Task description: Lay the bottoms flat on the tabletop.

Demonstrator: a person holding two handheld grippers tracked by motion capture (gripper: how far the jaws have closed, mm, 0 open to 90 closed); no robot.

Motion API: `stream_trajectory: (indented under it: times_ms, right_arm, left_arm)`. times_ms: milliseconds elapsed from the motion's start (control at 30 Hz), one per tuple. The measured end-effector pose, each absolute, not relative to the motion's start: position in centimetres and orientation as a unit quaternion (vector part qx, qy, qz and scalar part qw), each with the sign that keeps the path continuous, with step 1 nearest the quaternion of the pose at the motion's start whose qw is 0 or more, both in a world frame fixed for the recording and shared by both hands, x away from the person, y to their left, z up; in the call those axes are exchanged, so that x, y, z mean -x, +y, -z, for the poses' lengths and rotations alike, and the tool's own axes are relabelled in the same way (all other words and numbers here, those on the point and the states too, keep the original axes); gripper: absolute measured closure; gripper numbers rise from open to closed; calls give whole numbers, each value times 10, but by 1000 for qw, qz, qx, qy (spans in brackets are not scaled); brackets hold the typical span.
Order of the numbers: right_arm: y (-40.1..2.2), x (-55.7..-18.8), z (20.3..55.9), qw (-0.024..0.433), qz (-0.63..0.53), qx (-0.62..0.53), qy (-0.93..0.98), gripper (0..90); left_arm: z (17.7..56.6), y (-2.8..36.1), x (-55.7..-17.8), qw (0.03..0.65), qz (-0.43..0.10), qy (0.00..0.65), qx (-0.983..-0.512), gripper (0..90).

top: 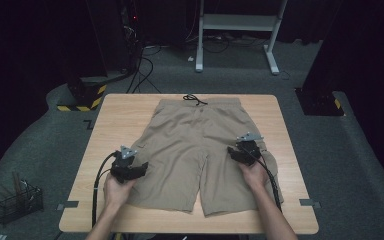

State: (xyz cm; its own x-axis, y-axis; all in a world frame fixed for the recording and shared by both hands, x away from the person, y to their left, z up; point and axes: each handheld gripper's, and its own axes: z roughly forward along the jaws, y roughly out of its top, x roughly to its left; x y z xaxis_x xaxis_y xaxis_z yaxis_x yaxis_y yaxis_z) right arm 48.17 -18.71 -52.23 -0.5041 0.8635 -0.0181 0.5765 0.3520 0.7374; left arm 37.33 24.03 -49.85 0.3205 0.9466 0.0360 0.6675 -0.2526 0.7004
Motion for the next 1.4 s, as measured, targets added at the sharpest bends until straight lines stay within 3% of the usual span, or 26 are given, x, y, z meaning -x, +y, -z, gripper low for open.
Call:
stream_trajectory:
  times_ms: [100, 167, 233, 333, 500, 600, 633, 733, 1000, 1100, 1233, 1400]
  right_arm:
    - [-187, -482, 522, 208, -345, -453, 795, 541]
    - [-187, -482, 522, 208, -346, -453, 795, 541]
    - [-187, -482, 522, 207, -346, -453, 795, 541]
    - [-187, -482, 522, 207, -346, -453, 795, 541]
    - [-187, -482, 522, 207, -346, -453, 795, 541]
    - [-187, -482, 522, 204, -347, -451, 797, 492]
    - [-186, -482, 522, 201, -347, -449, 799, 453]
    - [-178, -475, 520, 194, -338, -448, 804, 455]
    - [-155, -437, 514, 167, -318, -385, 850, 462]
    - [-170, -424, 516, 158, -332, -386, 846, 448]
    - [-197, -403, 518, 165, -346, -393, 836, 438]
    - [-220, -405, 496, 237, -337, -421, 808, 432]
  left_arm:
    - [505, 246, -364, 287, -229, 541, -757, 422]
    - [510, 247, -362, 274, -225, 534, -768, 542]
    - [513, 245, -357, 262, -250, 494, -790, 853]
    - [510, 243, -353, 247, -242, 477, -808, 900]
    - [503, 251, -334, 253, -250, 485, -799, 879]
    - [492, 245, -331, 319, -264, 481, -773, 605]
    - [489, 238, -334, 344, -259, 473, -769, 545]
    - [483, 212, -350, 385, -233, 448, -773, 432]
    - [509, 156, -394, 361, -249, 418, -795, 414]
    - [519, 152, -399, 333, -245, 432, -802, 415]
    - [526, 156, -398, 355, -221, 455, -786, 406]
    - [526, 158, -397, 358, -210, 461, -784, 381]
